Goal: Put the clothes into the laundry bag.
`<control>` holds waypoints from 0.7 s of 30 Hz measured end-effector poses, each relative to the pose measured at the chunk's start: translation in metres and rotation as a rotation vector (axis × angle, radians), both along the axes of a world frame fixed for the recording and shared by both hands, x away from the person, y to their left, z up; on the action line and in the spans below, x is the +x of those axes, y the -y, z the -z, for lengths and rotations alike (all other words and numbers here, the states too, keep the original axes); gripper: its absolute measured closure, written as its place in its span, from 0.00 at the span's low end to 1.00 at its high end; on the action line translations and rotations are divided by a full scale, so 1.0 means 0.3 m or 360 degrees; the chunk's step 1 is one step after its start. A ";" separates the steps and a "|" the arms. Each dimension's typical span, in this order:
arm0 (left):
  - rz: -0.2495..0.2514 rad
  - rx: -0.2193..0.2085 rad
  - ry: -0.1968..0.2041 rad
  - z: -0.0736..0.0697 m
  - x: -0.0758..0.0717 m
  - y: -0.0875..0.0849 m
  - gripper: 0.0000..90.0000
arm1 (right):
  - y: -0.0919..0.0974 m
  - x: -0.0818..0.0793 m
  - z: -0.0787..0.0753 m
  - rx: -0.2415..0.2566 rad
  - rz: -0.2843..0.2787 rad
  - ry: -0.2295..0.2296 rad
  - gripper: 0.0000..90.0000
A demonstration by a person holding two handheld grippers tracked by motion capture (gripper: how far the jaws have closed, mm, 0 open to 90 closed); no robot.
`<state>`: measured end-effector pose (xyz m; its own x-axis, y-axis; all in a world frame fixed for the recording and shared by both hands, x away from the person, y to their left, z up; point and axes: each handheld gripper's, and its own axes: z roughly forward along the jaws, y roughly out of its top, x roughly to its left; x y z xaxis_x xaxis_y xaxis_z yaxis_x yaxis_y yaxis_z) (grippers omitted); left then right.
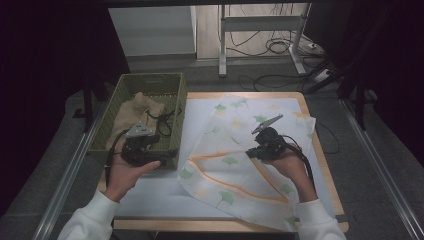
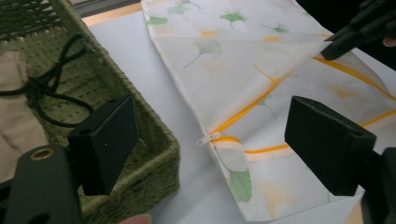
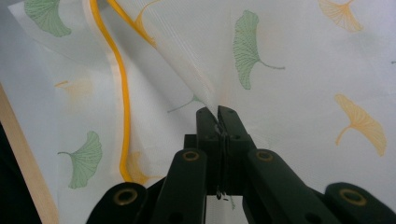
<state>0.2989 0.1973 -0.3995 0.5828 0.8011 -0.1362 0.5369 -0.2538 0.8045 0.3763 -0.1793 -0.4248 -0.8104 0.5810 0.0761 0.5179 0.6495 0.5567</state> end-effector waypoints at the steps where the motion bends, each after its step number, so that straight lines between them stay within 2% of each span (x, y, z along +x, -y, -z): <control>1: -0.0006 -0.0001 -0.0001 -0.002 0.005 -0.004 0.19 | 0.000 0.000 0.000 0.0000 0.0000 0.0000 0.97; 10: -0.0100 0.0023 -0.0003 -0.022 0.069 -0.040 0.19 | 0.001 0.003 0.003 0.0003 0.0001 -0.0006 0.97; 21: -0.0204 0.0043 -0.0061 -0.010 0.157 -0.087 0.19 | 0.000 0.003 0.003 0.0004 -0.0004 -0.0004 0.97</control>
